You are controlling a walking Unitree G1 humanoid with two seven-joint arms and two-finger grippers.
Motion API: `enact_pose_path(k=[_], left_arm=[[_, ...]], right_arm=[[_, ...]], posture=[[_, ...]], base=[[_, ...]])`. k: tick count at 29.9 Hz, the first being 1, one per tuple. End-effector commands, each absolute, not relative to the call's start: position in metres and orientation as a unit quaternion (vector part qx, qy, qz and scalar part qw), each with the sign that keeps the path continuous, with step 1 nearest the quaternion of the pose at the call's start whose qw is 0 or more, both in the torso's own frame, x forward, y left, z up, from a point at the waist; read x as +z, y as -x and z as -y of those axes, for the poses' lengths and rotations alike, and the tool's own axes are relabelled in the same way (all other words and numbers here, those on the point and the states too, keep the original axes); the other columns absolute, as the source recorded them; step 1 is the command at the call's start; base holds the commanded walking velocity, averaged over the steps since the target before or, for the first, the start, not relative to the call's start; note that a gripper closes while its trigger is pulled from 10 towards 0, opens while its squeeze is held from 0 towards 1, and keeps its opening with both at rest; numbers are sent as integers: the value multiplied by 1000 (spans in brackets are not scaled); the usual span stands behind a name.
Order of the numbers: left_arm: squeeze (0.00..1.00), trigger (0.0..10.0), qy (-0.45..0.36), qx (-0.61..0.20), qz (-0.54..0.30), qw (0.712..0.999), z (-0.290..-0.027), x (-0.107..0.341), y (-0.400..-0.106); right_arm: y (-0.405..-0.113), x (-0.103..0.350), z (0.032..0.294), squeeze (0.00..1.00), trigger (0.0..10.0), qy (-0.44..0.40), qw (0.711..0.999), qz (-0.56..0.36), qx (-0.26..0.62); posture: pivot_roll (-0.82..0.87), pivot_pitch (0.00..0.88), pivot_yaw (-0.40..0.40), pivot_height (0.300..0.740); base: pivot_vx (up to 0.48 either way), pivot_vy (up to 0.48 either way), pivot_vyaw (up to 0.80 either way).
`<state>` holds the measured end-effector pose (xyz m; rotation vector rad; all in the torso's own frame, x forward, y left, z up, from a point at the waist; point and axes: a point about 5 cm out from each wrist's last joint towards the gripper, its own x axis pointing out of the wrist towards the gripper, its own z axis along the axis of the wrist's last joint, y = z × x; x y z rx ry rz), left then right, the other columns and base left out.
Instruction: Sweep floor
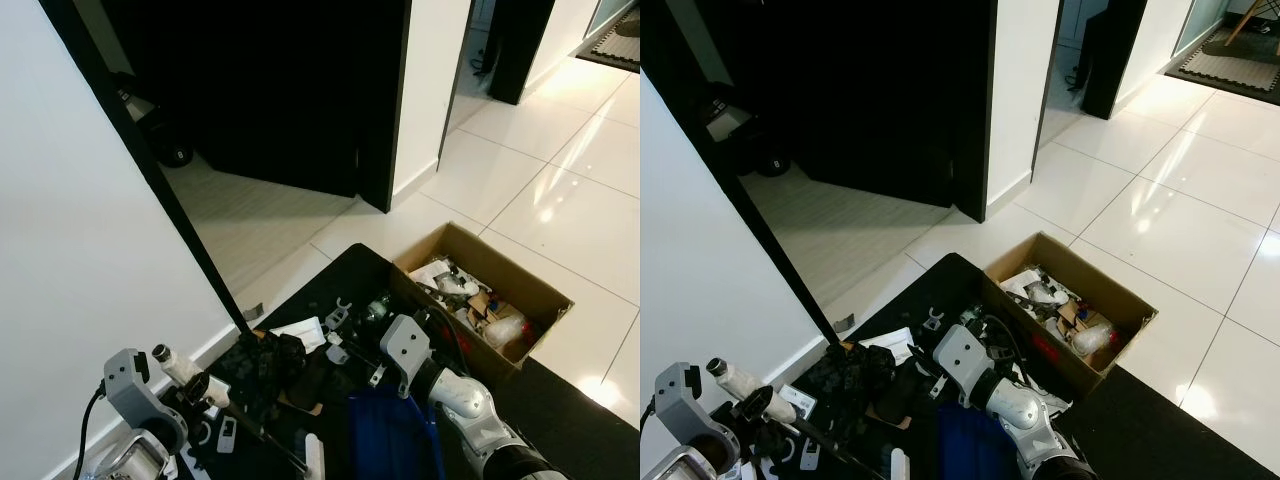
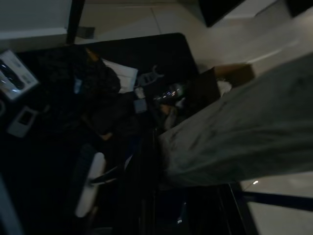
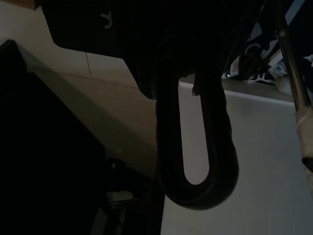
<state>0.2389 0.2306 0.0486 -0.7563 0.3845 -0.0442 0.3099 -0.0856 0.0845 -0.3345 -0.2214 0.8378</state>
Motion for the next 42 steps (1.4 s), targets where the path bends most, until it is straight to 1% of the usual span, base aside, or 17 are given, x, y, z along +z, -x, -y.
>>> enact_pose_path(k=[1, 2, 3, 5, 8, 16, 21, 22, 23, 26, 28, 31, 37, 38, 39, 41, 42], left_arm=[[0, 10000, 513, -133, -189, 826, -177, 44, -234], [0, 10000, 526, -151, -175, 819, -171, 52, -234], [0, 10000, 526, -151, -175, 819, -171, 52, -234], [0, 10000, 542, -188, -155, 804, -156, 68, -234], [0, 10000, 537, -204, -165, 802, -150, 69, -234], [0, 10000, 526, -215, -196, 799, -145, 63, -228], [0, 10000, 530, -222, -200, 794, -137, 71, -226], [0, 10000, 536, -238, -191, 787, -130, 85, -228], [0, 10000, 536, -238, -191, 787, -130, 85, -228], [0, 10000, 535, -284, -159, 780, -121, 114, -229], [0, 10000, 518, -305, -149, 785, -121, 128, -226], [0, 10000, 501, -315, -149, 792, -124, 133, -224], [0, 10000, 455, -314, -164, 817, -138, 137, -217], [0, 10000, 455, -314, -164, 817, -138, 137, -217], [0, 10000, 428, -310, -163, 833, -148, 144, -215], [0, 10000, 419, -308, -160, 839, -152, 148, -215], [0, 10000, 402, -305, -153, 850, -159, 154, -215]], right_arm=[[-302, 69, 80, 0, 10000, 144, 895, 72, 415], [-302, 69, 79, 0, 10000, 144, 895, 74, 415], [-302, 69, 79, 0, 10000, 144, 895, 74, 415], [-303, 71, 79, 0, 10000, 142, 895, 78, 415], [-304, 73, 78, 0, 10000, 143, 895, 80, 415], [-306, 75, 79, 0, 10000, 144, 895, 84, 413], [-306, 74, 82, 0, 10000, 146, 897, 81, 409], [-306, 74, 81, 0, 10000, 146, 897, 81, 409], [-306, 74, 81, 0, 10000, 146, 897, 81, 409], [-306, 73, 81, 0, 10000, 146, 897, 81, 409], [-306, 73, 81, 0, 10000, 146, 898, 80, 408], [-306, 73, 81, 0, 10000, 146, 898, 80, 407], [-307, 73, 80, 0, 10000, 146, 899, 81, 405], [-307, 73, 80, 0, 10000, 146, 899, 81, 405], [-307, 73, 81, 0, 10000, 147, 900, 80, 403], [-307, 73, 82, 0, 10000, 147, 900, 80, 402], [-307, 73, 82, 0, 10000, 148, 900, 80, 402]], posture=[[151, 253, 64, 740], [152, 254, 61, 740], [152, 254, 61, 740], [155, 257, 61, 740], [155, 257, 60, 740], [154, 258, 70, 740], [158, 258, 70, 740], [156, 261, 72, 740], [156, 261, 72, 740], [163, 260, 76, 740], [172, 258, 80, 740], [175, 258, 82, 740], [180, 257, 86, 740], [180, 257, 86, 740], [180, 257, 86, 740], [184, 256, 86, 740], [185, 255, 86, 740]], base=[[0, 0, 0], [0, 0, 0], [0, 0, 0], [0, 0, 0], [0, 0, 0], [0, 0, 0], [0, 0, 0], [0, 0, 0], [0, 0, 0], [0, 0, 0], [0, 0, 0], [0, 0, 0], [0, 0, 0], [0, 0, 0], [0, 0, 0], [0, 0, 0], [0, 0, 0]])
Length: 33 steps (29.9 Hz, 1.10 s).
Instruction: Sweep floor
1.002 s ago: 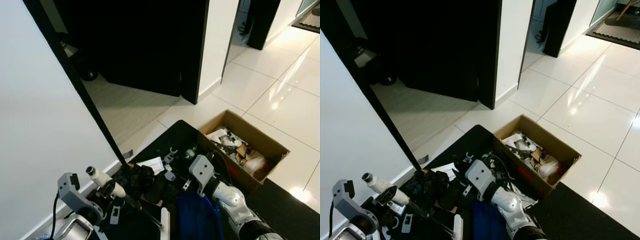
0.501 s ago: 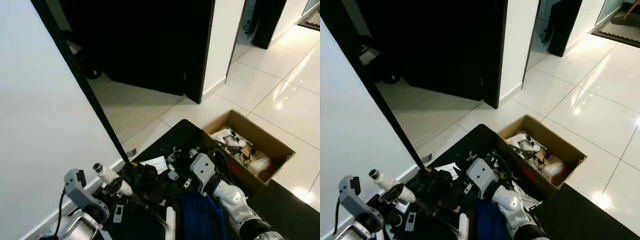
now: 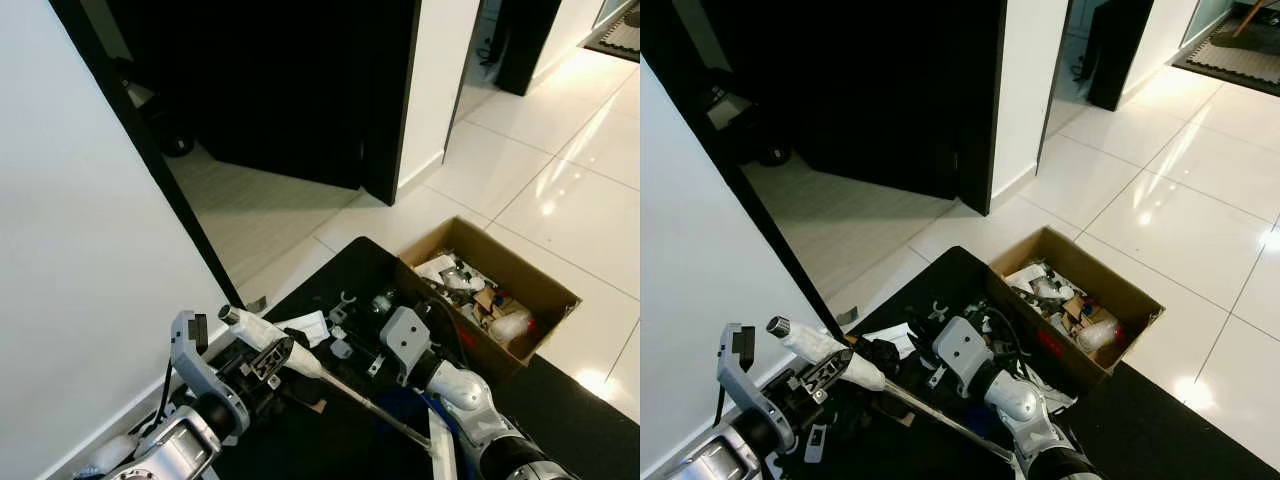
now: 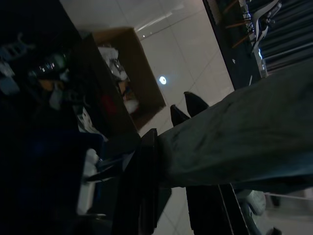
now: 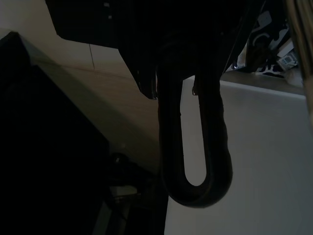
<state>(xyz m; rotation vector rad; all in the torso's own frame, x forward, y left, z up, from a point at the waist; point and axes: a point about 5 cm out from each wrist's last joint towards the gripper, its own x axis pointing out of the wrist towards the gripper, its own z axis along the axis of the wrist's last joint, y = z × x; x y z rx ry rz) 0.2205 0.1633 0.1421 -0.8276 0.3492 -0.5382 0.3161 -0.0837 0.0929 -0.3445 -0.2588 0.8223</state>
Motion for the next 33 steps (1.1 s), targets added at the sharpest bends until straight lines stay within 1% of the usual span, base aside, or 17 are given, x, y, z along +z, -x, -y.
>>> enact_pose_path(k=[1, 4, 5, 6, 8, 11, 13, 15, 19, 20, 24, 26, 27, 29, 31, 32, 33], left_arm=[[0, 10000, 391, -304, -150, 856, -162, 157, -215], [0, 10000, 384, -304, -149, 859, -164, 159, -216], [0, 10000, 336, -308, -149, 878, -169, 164, -216], [0, 10000, 300, -311, -149, 889, -173, 168, -216], [0, 10000, 200, -320, -153, 914, -181, 177, -215], [0, 10000, 175, -321, -155, 918, -182, 179, -215], [0, 10000, 45, -311, -156, 936, -192, 184, -216], [0, 10000, -11, -284, -136, 949, -202, 195, -223], [0, 10000, -27, -251, -120, 960, -210, 200, -230], [0, 10000, -33, -209, -114, 971, -217, 198, -237], [0, 10000, -34, -182, -117, 976, -220, 192, -240], [0, 10000, -36, -143, -129, 981, -220, 179, -242], [0, 10000, -36, -143, -129, 981, -220, 179, -242], [0, 10000, -38, -76, -148, 985, -218, 158, -246], [0, 10000, -28, -37, -163, 985, -215, 143, -246], [0, 10000, -28, -37, -163, 985, -215, 143, -246], [0, 10000, -30, -15, -182, 983, -214, 132, -246]], right_arm=[[-307, 73, 82, 0, 10000, 148, 900, 81, 401], [-307, 73, 82, 0, 10000, 148, 900, 81, 401], [-307, 74, 82, 0, 10000, 148, 901, 84, 398], [-308, 75, 83, 0, 10000, 148, 902, 86, 396], [-309, 76, 83, 0, 10000, 147, 904, 90, 391], [-309, 76, 83, 0, 10000, 146, 905, 90, 390], [-309, 76, 84, 0, 10000, 146, 906, 91, 387], [-310, 77, 85, 0, 10000, 146, 908, 92, 382], [-311, 78, 87, 0, 10000, 145, 910, 94, 376], [-312, 80, 89, 0, 10000, 142, 915, 99, 364], [-314, 83, 91, 0, 10000, 140, 919, 107, 352], [-317, 88, 96, 0, 10000, 131, 927, 114, 332], [-317, 88, 96, 0, 10000, 131, 927, 114, 332], [-319, 99, 103, 0, 10000, 125, 932, 140, 310], [-318, 111, 111, 0, 10000, 117, 934, 170, 292], [-318, 111, 111, 0, 10000, 117, 934, 170, 292], [-318, 119, 115, 0, 10000, 108, 934, 186, 284]], posture=[[186, 255, 87, 740], [186, 255, 87, 740], [184, 256, 88, 740], [184, 256, 88, 740], [184, 256, 88, 740], [184, 256, 88, 740], [196, 254, 88, 740], [197, 252, 88, 740], [197, 252, 88, 740], [195, 243, 87, 740], [191, 240, 88, 740], [192, 237, 89, 740], [192, 237, 89, 740], [188, 225, 91, 740], [180, 223, 90, 740], [180, 223, 90, 740], [172, 221, 91, 740]], base=[[0, 0, 0], [0, 0, 0], [0, 0, 0], [0, 0, 0], [0, 0, 0], [0, 0, 0], [0, 0, 0], [0, 0, 0], [0, 0, 0], [0, 0, 0], [0, 0, 0], [0, 0, 0], [0, 0, 0], [0, 0, 0], [0, 0, 0], [0, 0, 0], [0, 0, 0]])
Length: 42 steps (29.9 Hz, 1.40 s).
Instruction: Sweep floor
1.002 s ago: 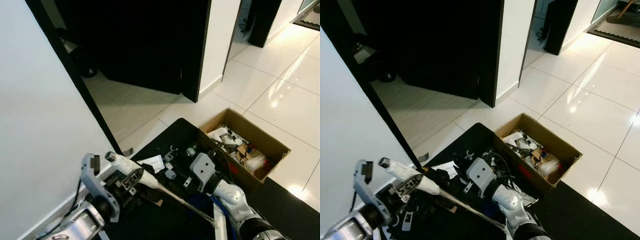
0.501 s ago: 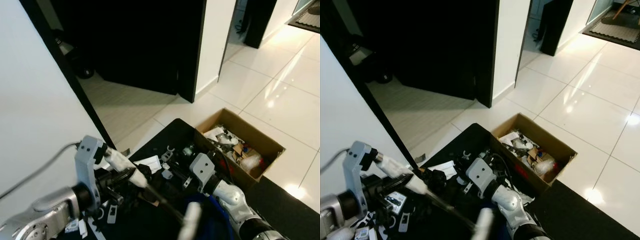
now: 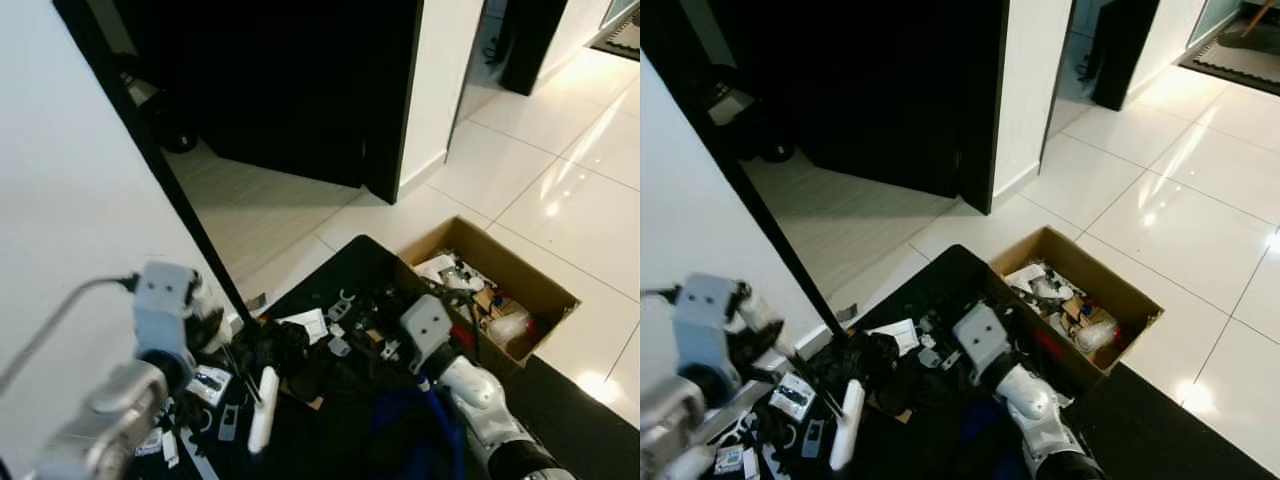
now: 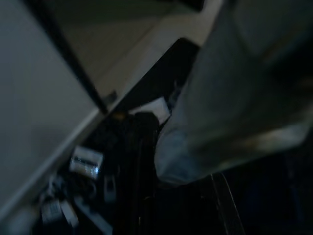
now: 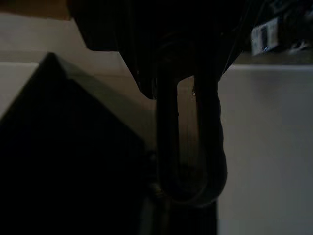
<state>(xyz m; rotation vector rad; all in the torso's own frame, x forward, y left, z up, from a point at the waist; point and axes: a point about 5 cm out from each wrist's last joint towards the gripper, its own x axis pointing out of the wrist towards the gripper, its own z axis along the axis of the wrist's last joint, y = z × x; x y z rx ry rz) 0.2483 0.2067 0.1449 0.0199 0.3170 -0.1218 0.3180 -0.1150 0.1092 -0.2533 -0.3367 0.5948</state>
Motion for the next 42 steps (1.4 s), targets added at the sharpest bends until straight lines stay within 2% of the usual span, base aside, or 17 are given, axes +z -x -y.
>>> enact_pose_path(k=[1, 6, 17, 22, 29, 36, 42], left_arm=[[0, 10000, -38, 2, -197, 980, -215, 123, -246], [0, 10000, -51, 28, -216, 975, -217, 110, -248], [0, 10000, -52, 68, -190, 978, -227, 115, -266], [0, 10000, -44, 61, -176, 981, -219, 117, -274], [0, 10000, -37, 53, -167, 984, -213, 118, -279], [0, 10000, -34, 52, -164, 985, -211, 117, -281], [0, 10000, -33, 49, -162, 985, -209, 116, -280]], right_arm=[[-317, 126, 119, 0, 10000, 104, 933, 201, 280], [-313, 144, 125, 0, 10000, 107, 927, 231, 276], [-304, 205, 143, 0, 10000, 108, 915, 297, 250], [-319, 234, 167, 0, 10000, 28, 932, 317, 176], [-330, 256, 188, 0, 10000, -41, 936, 332, 106], [-342, 280, 211, 0, 10000, -12, 931, 364, 38], [-347, 305, 222, 0, 10000, 63, 911, 408, -12]], posture=[[163, 220, 94, 740], [146, 215, 95, 740], [119, 204, 97, 740], [110, 194, 92, 740], [116, 185, 88, 740], [118, 180, 87, 740], [126, 180, 84, 740]], base=[[0, 0, 0], [0, 0, 0], [0, 0, 0], [0, 0, 0], [0, 0, 0], [0, 0, 0], [0, 0, 0]])
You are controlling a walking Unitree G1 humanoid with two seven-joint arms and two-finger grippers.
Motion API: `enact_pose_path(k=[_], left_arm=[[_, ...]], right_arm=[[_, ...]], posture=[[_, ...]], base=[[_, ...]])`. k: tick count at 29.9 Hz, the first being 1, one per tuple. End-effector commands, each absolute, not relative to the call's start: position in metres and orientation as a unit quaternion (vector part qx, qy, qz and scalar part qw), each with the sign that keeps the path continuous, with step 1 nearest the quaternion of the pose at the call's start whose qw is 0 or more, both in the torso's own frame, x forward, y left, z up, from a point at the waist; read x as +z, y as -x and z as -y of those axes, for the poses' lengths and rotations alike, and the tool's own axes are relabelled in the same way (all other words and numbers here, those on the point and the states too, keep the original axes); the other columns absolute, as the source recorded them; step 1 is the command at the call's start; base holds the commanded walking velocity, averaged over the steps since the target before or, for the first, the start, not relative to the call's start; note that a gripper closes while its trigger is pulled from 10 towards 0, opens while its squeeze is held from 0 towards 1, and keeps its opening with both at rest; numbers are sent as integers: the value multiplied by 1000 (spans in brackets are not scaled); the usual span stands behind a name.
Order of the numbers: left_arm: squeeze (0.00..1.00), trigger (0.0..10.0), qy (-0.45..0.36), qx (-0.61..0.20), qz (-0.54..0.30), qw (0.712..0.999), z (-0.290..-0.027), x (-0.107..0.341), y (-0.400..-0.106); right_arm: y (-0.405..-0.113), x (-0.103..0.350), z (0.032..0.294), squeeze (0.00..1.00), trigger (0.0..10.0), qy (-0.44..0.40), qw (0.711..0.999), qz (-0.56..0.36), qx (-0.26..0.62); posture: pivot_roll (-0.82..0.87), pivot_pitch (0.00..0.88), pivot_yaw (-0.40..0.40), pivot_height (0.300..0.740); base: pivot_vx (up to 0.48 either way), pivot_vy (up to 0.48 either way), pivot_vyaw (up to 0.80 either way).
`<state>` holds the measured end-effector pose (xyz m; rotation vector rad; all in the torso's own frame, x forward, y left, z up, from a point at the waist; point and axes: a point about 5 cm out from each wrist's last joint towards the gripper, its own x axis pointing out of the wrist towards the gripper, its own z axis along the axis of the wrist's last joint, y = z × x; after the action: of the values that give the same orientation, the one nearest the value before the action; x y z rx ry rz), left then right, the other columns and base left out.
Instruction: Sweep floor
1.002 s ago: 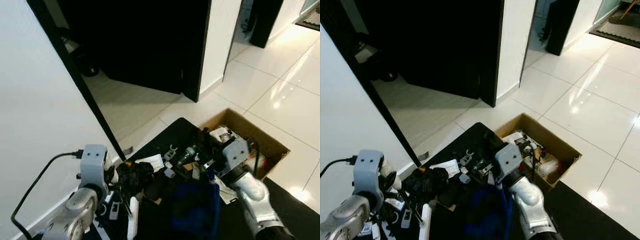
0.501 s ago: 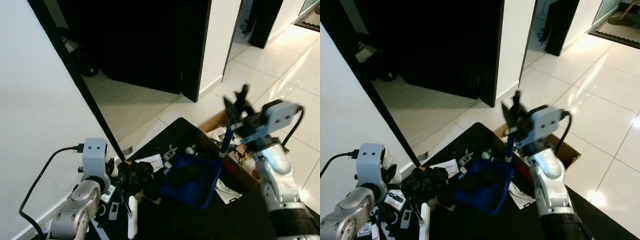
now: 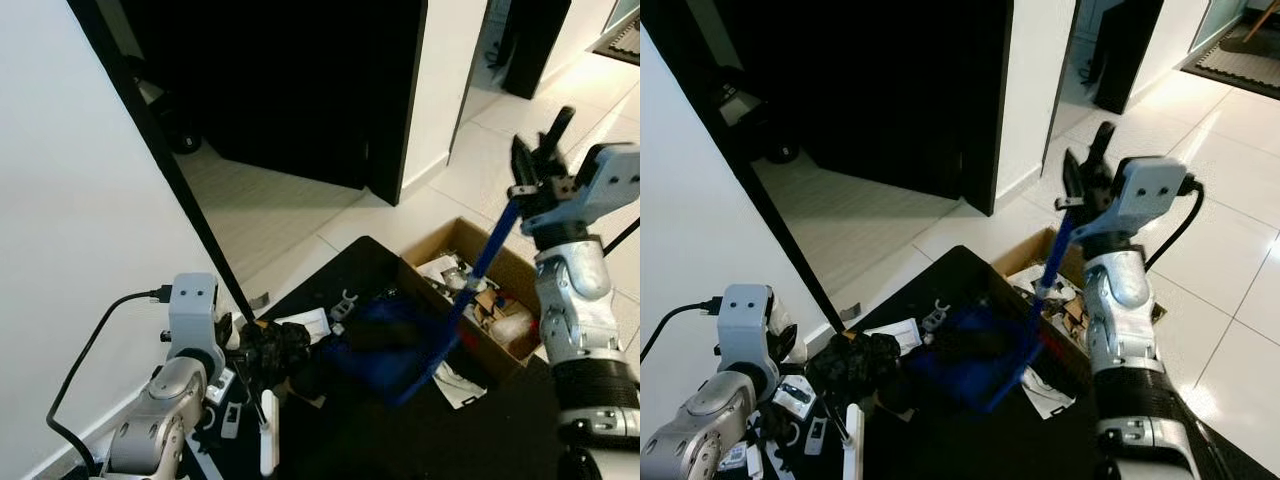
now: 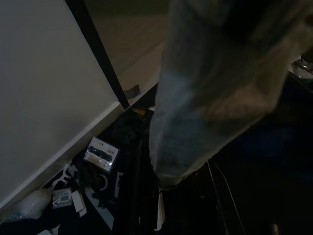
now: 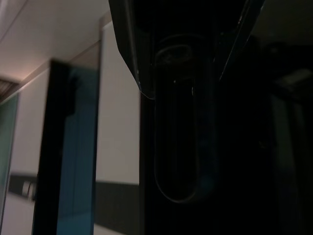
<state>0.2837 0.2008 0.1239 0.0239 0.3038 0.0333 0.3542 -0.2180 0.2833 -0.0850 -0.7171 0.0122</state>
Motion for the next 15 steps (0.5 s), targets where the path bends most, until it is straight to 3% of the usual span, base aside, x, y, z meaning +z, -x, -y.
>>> enact_pose_path(k=[1, 6, 15], left_arm=[[0, 10000, -33, 49, -162, 985, -208, 116, -280], [0, 10000, -33, 49, -162, 985, -209, 115, -279], [0, 10000, -33, 47, -164, 985, -209, 113, -277]], right_arm=[[-346, 311, 224, 0, 10000, 80, 904, 420, -21], [-345, 328, 228, 0, 10000, 130, 885, 446, -33], [-344, 362, 223, 0, 10000, 285, 815, 503, -43]], posture=[[126, 179, 83, 740], [128, 182, 83, 740], [134, 186, 81, 740]], base=[[0, 0, 0], [0, 0, 0], [0, 0, 0]])
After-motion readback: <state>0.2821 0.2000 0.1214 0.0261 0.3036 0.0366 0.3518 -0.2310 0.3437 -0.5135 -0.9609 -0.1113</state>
